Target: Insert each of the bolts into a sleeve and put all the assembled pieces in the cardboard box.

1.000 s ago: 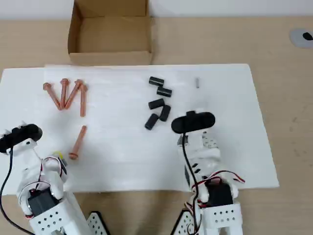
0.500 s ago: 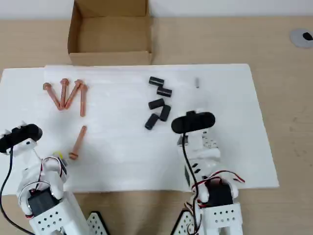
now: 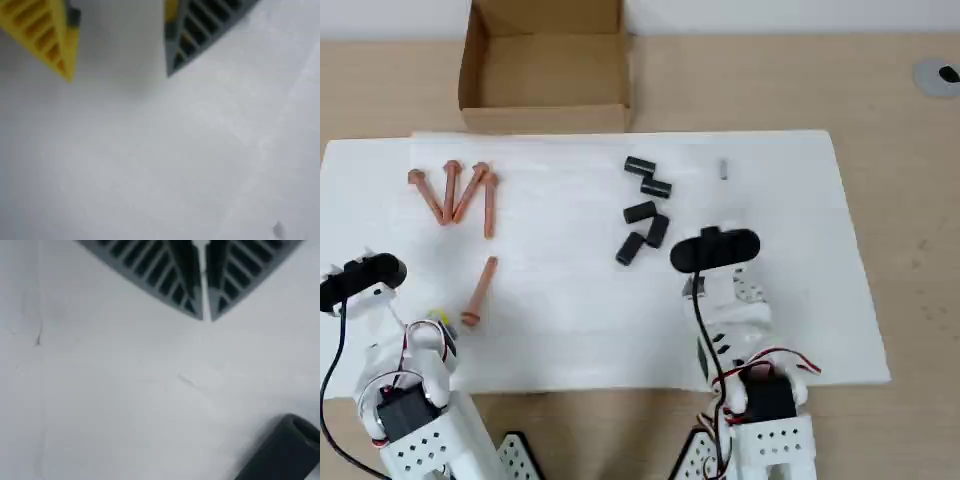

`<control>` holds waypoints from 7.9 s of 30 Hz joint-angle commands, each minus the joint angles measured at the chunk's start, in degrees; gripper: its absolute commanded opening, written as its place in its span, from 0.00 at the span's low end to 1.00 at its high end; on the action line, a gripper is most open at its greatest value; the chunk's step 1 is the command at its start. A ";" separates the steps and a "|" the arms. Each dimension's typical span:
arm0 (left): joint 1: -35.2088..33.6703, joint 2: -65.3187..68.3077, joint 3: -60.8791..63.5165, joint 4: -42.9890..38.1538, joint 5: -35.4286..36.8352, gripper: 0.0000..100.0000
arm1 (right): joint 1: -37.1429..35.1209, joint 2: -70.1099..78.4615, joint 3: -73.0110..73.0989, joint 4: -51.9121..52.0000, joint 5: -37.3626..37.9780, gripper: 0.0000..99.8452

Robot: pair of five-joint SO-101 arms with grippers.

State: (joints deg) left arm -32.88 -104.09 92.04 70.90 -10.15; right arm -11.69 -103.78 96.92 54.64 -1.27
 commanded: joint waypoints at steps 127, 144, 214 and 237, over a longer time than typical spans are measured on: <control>4.22 0.84 -22.42 -0.26 -3.25 0.00 | 0.31 -2.24 -2.51 0.26 0.18 0.01; 4.57 49.36 -58.02 7.12 7.38 0.00 | 0.40 -1.63 -16.31 10.20 0.18 0.01; 10.90 148.53 -150.95 24.09 14.42 0.13 | -8.84 119.69 -121.63 35.34 18.02 0.01; 10.81 157.41 -150.07 22.77 21.63 0.13 | -8.75 122.42 -121.63 35.16 18.11 0.01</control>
State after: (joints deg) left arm -22.42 53.19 -56.00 94.55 11.38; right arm -21.54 18.68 -20.88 90.07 16.31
